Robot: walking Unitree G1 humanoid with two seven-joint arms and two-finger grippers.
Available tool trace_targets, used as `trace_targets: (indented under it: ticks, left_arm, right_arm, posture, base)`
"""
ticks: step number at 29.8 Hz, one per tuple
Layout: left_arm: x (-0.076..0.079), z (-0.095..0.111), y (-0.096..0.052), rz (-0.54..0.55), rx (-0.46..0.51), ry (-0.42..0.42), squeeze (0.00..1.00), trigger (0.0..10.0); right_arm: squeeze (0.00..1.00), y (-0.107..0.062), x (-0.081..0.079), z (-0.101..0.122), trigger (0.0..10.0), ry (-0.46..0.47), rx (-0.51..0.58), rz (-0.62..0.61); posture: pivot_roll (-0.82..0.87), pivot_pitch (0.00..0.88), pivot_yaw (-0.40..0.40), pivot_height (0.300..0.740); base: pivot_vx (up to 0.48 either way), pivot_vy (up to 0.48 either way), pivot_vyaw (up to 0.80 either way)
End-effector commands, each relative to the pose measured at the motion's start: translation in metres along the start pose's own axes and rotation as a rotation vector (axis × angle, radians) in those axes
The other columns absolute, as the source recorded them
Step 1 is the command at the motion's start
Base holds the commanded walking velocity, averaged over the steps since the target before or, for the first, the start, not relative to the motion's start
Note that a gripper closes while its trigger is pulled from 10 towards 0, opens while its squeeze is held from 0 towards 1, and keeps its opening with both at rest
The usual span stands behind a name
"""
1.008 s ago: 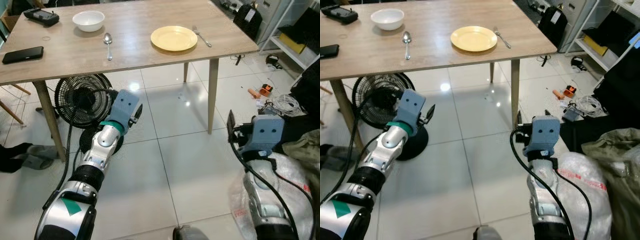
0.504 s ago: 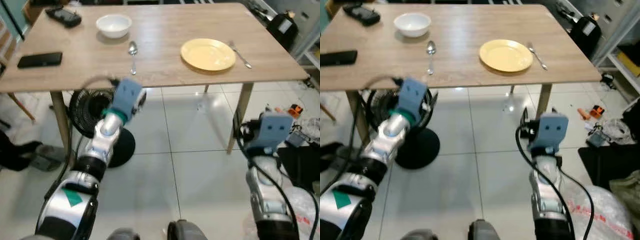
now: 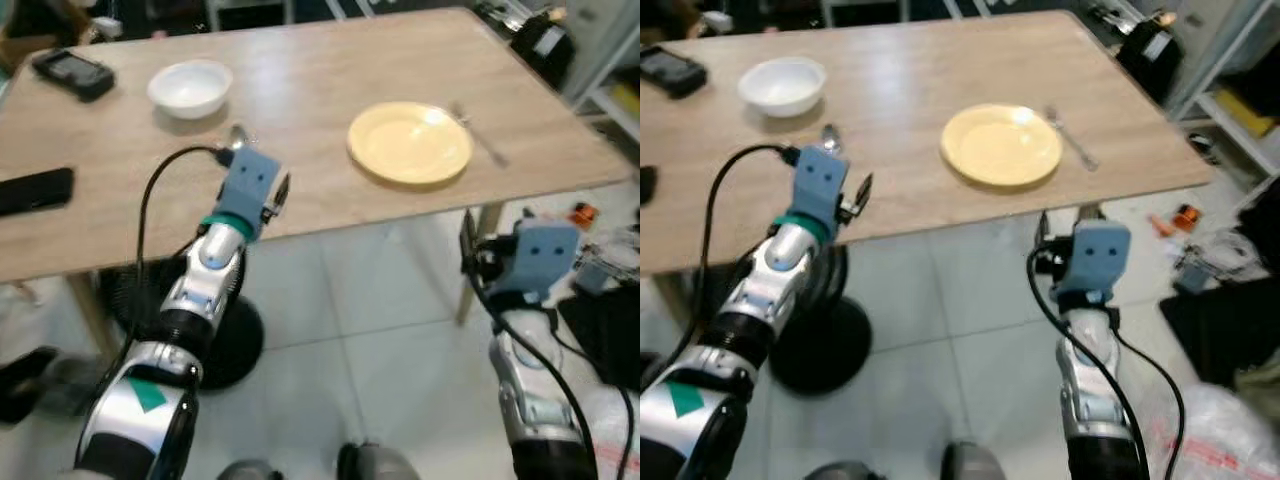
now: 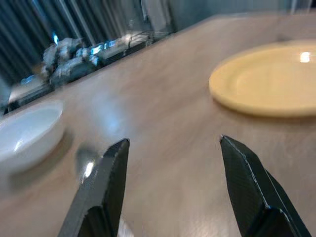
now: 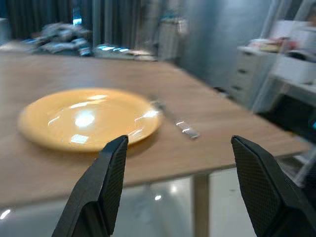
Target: Setting the table
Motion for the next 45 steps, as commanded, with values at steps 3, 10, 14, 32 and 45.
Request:
trace_targets:
  ticks: [3,10,14,32,45]
  left_arm:
    - [-0.01,-0.006,-0.004,0.025,-0.02,0.008,0.0,10.0]
    - [-0.007,-0.006,-0.006,0.013,-0.013,0.015,0.0,10.0]
    - [-0.003,-0.007,-0.008,-0.003,-0.011,0.024,0.0,10.0]
    - [0.002,-0.012,-0.01,-0.022,-0.031,0.011,0.0,10.0]
    - [-0.031,-0.035,-0.024,0.188,-0.208,-0.237,0.0,10.0]
  right_arm:
    - [0.0,-0.002,-0.008,0.0,10.0,0.01,-0.006,0.021]
    - [0.0,-0.001,-0.008,0.007,10.0,0.017,0.019,0.021]
    - [0.0,0.0,-0.007,0.009,10.0,0.018,0.026,0.021]
    - [0.0,-0.001,-0.006,0.011,10.0,0.009,0.031,0.033]
    - [0.0,-0.004,-0.011,0.026,10.0,-0.113,0.098,0.32]
  posture:
    - [0.05,0.0,0.084,0.74]
    - [0.05,0.0,0.083,0.74]
    - [0.05,0.0,0.083,0.74]
    - [0.04,0.0,0.079,0.74]
    - [0.04,0.0,0.049,0.74]
  base:
    - [0.48,0.0,0.0]
    - [0.392,0.0,0.0]
    - [0.0,0.0,0.0]
    - [0.0,0.0,0.0]
    - [0.0,0.0,0.0]
Point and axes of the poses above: a point about 5 cm out from each wrist's last joint towards the gripper, its own y axis pointing out of the wrist towards the gripper, its own z axis along the axis of the wrist's last joint, x = y × z, the point moved 5 cm from there along y, pointing out of the wrist towards the gripper, and after that the axes turned 15 degrees about -y, right-handed, at the moved point
